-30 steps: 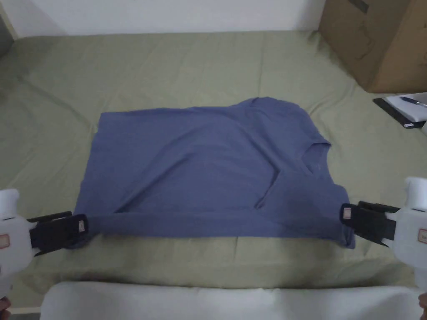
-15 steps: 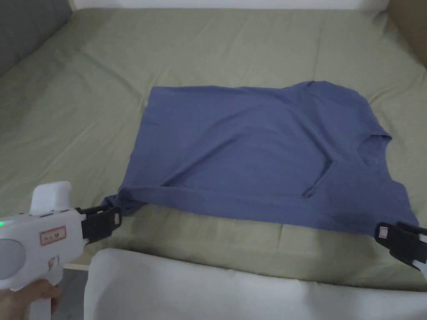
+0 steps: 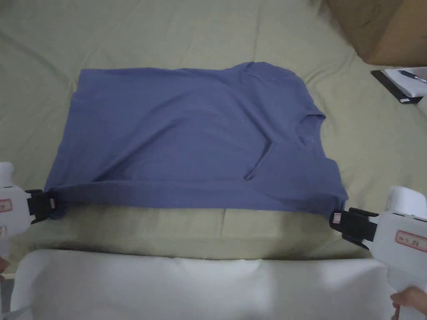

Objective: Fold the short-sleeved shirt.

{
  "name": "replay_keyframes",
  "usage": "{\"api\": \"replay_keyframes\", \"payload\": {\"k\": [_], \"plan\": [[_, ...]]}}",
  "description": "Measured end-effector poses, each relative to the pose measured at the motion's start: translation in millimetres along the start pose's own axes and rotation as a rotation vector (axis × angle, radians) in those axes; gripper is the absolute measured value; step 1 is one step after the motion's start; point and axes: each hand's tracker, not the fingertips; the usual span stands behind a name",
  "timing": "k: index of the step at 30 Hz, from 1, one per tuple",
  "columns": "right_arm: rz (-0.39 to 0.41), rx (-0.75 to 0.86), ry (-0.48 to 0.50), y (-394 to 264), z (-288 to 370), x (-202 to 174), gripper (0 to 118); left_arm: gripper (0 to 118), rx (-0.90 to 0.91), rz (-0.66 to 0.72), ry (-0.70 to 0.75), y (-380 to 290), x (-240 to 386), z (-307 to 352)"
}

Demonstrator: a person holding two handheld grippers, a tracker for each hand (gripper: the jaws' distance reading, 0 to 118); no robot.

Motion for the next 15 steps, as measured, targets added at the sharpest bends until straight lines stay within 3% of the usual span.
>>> {"api": "replay_keyframes", "payload": {"k": [3, 4, 7, 9, 10, 12, 14, 15], "plan": [[-0.028, -0.032, -0.027, 8, -9, 9, 89, 4, 0.006, -0.023, 0.013, 1, 5, 2], [-0.034, -0.032, -0.041, 10, -10, 9, 94, 4, 0.009, -0.039, 0.024, 3, 7, 4], [0.007, -0.014, -0.048, 21, -16, 11, 93, 4, 0.019, -0.048, 0.023, 6, 8, 7], [0.050, -0.029, -0.090, 29, -25, 11, 88, 4, 0.019, -0.044, 0.021, 8, 9, 7], [0.060, -0.046, -0.090, 33, -30, 11, 79, 4, 0.018, -0.042, 0.021, 8, 9, 7], [0.055, -0.061, -0.043, 37, -37, 12, 48, 4, 0.016, -0.039, 0.023, 8, 8, 7], [0.017, -0.068, -0.004, 39, -47, 14, 32, 4, 0.019, -0.034, 0.021, 8, 7, 7], [0.008, -0.068, -0.023, 39, -50, 13, 5, 4, 0.019, -0.028, 0.024, 8, 6, 7]]}}
